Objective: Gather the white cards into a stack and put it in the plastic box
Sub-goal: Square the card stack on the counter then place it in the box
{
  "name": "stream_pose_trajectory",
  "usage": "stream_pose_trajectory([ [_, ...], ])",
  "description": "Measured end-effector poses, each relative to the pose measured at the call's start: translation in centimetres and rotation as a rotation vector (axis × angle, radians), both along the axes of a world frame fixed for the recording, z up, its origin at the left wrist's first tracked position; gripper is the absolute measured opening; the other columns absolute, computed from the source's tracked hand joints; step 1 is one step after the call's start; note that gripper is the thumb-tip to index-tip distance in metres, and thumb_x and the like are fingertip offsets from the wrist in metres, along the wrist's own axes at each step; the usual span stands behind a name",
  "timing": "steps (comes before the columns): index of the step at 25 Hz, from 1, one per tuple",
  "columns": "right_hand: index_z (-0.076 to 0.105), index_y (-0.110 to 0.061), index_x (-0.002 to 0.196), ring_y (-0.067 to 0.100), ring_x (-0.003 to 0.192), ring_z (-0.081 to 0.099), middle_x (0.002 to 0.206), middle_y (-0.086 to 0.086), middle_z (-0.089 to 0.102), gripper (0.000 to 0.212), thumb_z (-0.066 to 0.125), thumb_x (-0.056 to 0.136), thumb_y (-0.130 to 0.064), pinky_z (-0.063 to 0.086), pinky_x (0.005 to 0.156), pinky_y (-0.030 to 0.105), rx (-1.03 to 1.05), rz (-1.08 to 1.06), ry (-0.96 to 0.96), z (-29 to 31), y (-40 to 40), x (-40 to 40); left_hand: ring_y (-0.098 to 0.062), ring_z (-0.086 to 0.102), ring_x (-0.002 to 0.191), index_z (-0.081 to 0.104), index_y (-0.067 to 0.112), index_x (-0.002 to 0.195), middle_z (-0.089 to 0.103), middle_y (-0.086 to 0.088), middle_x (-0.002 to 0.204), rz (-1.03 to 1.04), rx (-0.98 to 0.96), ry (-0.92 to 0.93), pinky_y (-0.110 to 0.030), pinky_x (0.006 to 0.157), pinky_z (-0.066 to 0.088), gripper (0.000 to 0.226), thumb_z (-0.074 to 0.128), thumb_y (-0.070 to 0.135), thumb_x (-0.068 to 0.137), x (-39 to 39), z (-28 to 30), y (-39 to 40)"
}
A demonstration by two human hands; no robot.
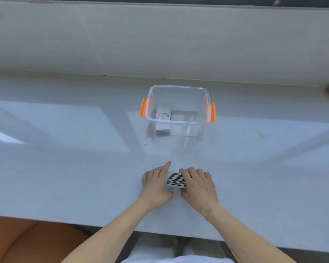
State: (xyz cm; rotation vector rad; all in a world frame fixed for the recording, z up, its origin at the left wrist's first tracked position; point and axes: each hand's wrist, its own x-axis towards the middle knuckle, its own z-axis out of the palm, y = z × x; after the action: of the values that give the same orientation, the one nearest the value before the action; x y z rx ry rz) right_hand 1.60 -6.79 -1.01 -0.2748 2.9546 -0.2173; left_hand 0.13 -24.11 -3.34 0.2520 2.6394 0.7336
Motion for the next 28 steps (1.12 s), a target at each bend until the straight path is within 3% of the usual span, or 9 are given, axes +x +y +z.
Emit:
stream_pose_trajectory([
  [3, 0.054, -0.026, 0.115, 0.027, 0.078, 0.053, 0.092, -0.004, 0.059, 0.051, 0.067, 0.066, -0.025, 0.041, 0.07, 0.037, 0.009, -0.011, -0.014, -0.2, -0.2, 0.1, -0.007, 0.011, 0.146, 0.007, 0.03, 0.152, 0.018, 0.012, 0.157, 0.111, 0.29, -0.089, -0.033, 0.121, 0.007, 0.091, 0.053, 0.02, 0.074, 1.0, 0.2, -2.1],
  [8, 0.055, -0.026, 0.105, 0.027, 0.074, 0.05, 0.086, -0.003, 0.057, 0.044, 0.066, 0.062, -0.021, 0.039, 0.066, 0.037, 0.022, -0.028, -0.005, -0.5, -0.3, 0.3, 0.016, 0.004, 0.14, 0.005, 0.028, 0.153, 0.006, 0.024, 0.158, 0.466, 0.703, -0.212, -0.002, 0.108, 0.01, 0.092, 0.04, 0.007, 0.071, 3.4, 1.7, -1.0],
  [12, 0.055, -0.026, 0.1, 0.026, 0.072, 0.049, 0.084, -0.004, 0.057, 0.043, 0.063, 0.058, -0.018, 0.036, 0.064, 0.036, 0.018, -0.062, -0.012, -0.5, -0.6, 0.3, 0.026, 0.028, 0.125, 0.014, 0.036, 0.149, 0.027, 0.027, 0.149, 0.443, 0.884, -0.415, 0.003, 0.091, 0.033, 0.091, 0.042, 0.006, 0.069, 4.6, 2.6, 3.9],
  [14, 0.055, -0.025, 0.1, 0.026, 0.071, 0.049, 0.083, -0.004, 0.057, 0.044, 0.063, 0.057, -0.017, 0.034, 0.063, 0.035, 0.02, -0.067, 0.003, -0.6, -0.6, 0.3, 0.024, 0.035, 0.124, 0.023, 0.036, 0.146, 0.034, 0.024, 0.146, 0.471, 0.898, -0.422, 0.0, 0.091, 0.037, 0.089, 0.041, 0.006, 0.065, 4.1, 2.3, 3.5],
  [18, 0.054, -0.024, 0.097, 0.027, 0.07, 0.047, 0.082, -0.003, 0.055, 0.043, 0.064, 0.056, -0.017, 0.033, 0.062, 0.036, 0.027, -0.069, 0.015, -0.7, -0.5, 0.2, 0.013, 0.02, 0.138, 0.021, 0.036, 0.149, 0.023, 0.026, 0.152, 0.579, 0.866, -0.382, -0.001, 0.095, 0.027, 0.093, 0.041, 0.008, 0.063, 3.5, 1.6, 1.8],
  [21, 0.054, -0.025, 0.097, 0.026, 0.069, 0.047, 0.081, -0.004, 0.055, 0.043, 0.064, 0.055, -0.018, 0.033, 0.062, 0.035, 0.026, -0.077, 0.024, -0.9, -0.6, 0.4, 0.019, 0.034, 0.127, 0.021, 0.042, 0.145, 0.036, 0.029, 0.143, 0.456, 0.856, -0.462, 0.001, 0.085, 0.038, 0.093, 0.043, 0.009, 0.061, 3.9, 1.8, 3.1],
  [24, 0.055, -0.024, 0.096, 0.026, 0.069, 0.048, 0.08, -0.004, 0.055, 0.042, 0.065, 0.055, -0.018, 0.034, 0.062, 0.035, 0.026, -0.076, 0.027, -0.9, -0.5, 0.3, 0.015, 0.026, 0.135, 0.02, 0.039, 0.148, 0.028, 0.03, 0.149, 0.467, 0.862, -0.434, -0.005, 0.094, 0.032, 0.094, 0.043, 0.01, 0.062, 3.2, 1.7, 2.2],
  [26, 0.056, -0.023, 0.094, 0.026, 0.069, 0.048, 0.08, -0.004, 0.055, 0.041, 0.065, 0.055, -0.018, 0.034, 0.062, 0.035, 0.021, -0.081, 0.027, -0.8, -0.6, 0.3, 0.023, 0.028, 0.127, 0.014, 0.037, 0.151, 0.025, 0.028, 0.151, 0.563, 0.888, -0.415, -0.006, 0.092, 0.033, 0.095, 0.042, 0.01, 0.064, 2.9, 1.7, 2.3],
  [28, 0.055, -0.024, 0.094, 0.026, 0.07, 0.049, 0.08, -0.005, 0.055, 0.041, 0.066, 0.055, -0.02, 0.034, 0.064, 0.035, 0.022, -0.085, 0.023, -0.8, -0.6, 0.4, 0.024, 0.047, 0.109, 0.01, 0.032, 0.152, 0.043, 0.021, 0.14, 0.533, 0.917, -0.466, -0.006, 0.082, 0.044, 0.094, 0.043, 0.007, 0.067, 3.3, 1.9, 3.8],
])
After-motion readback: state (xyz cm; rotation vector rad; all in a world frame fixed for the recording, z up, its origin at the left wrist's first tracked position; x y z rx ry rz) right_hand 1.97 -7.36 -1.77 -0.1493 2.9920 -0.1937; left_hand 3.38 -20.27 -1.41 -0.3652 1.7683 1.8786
